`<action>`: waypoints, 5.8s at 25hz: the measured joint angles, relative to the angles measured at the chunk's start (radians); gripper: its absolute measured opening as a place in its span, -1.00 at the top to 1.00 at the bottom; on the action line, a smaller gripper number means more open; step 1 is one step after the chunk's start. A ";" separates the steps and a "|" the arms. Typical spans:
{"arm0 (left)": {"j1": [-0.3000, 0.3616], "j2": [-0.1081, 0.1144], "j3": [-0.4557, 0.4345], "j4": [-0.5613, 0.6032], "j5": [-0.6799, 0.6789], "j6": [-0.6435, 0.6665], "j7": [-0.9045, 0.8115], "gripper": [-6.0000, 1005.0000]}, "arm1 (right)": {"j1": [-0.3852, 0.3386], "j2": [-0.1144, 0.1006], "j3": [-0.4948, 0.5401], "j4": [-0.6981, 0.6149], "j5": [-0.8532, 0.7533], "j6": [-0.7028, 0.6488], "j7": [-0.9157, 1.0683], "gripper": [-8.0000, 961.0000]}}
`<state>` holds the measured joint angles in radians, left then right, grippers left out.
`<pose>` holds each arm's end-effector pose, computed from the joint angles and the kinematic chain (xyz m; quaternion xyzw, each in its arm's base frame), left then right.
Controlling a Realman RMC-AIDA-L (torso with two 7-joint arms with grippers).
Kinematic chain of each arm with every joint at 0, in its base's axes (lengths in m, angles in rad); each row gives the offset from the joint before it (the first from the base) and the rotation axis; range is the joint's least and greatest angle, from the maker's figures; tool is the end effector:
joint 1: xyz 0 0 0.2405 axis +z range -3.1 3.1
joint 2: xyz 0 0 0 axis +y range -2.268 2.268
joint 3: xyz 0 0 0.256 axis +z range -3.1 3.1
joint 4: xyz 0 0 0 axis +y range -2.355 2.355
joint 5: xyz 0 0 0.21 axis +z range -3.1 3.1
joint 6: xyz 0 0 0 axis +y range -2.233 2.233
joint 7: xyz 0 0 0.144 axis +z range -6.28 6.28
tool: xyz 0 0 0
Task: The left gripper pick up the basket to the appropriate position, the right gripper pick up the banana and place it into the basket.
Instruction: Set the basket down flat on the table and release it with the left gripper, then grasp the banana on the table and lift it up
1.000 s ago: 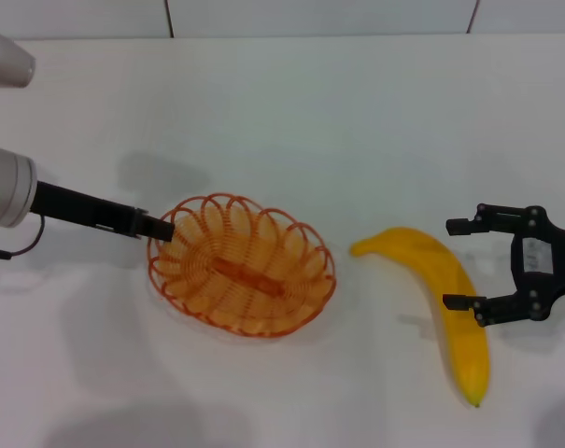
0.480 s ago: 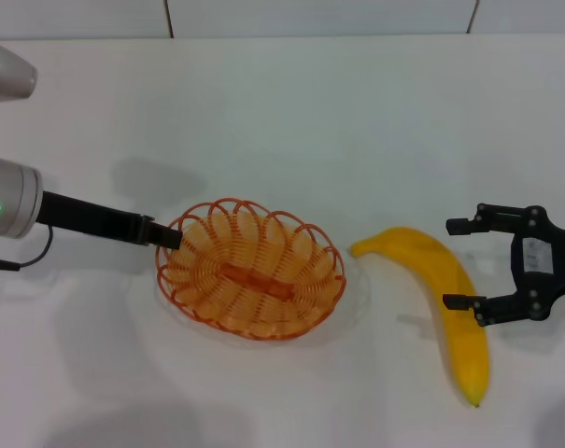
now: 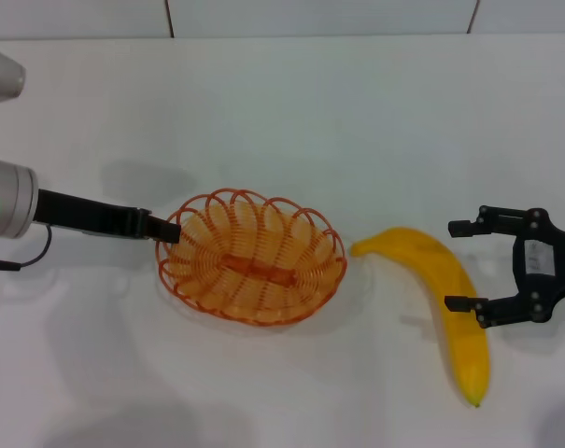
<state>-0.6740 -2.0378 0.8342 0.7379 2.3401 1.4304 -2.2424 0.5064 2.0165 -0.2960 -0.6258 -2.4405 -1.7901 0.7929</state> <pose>-0.2559 0.3697 -0.0004 -0.8604 -0.4972 -0.0534 0.0983 0.3177 0.2813 0.0319 -0.9771 0.0150 0.1638 0.1352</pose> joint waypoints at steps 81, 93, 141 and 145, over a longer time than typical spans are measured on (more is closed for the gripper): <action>0.360 0.001 -0.283 0.063 -0.220 0.378 1.172 -0.68 | -0.039 -0.019 0.053 -0.049 0.077 -0.085 0.096 -0.85; 0.329 0.000 -0.284 -0.011 -0.197 0.274 1.180 -0.68 | -0.076 0.004 0.040 -0.341 0.009 -0.164 0.359 -0.85; 0.270 0.000 -0.287 -0.082 -0.200 0.206 1.178 -0.68 | 0.117 0.011 -0.284 -0.135 -0.114 0.128 0.635 -0.84; 0.269 0.001 -0.287 -0.081 -0.202 0.206 1.176 -0.68 | 0.118 0.012 -0.284 -0.116 -0.117 0.150 0.637 -0.84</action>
<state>-0.4048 -2.0372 0.5475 0.6565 2.1384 1.6368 -1.0660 0.6243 2.0280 -0.5799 -0.7415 -2.5572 -1.6396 1.4298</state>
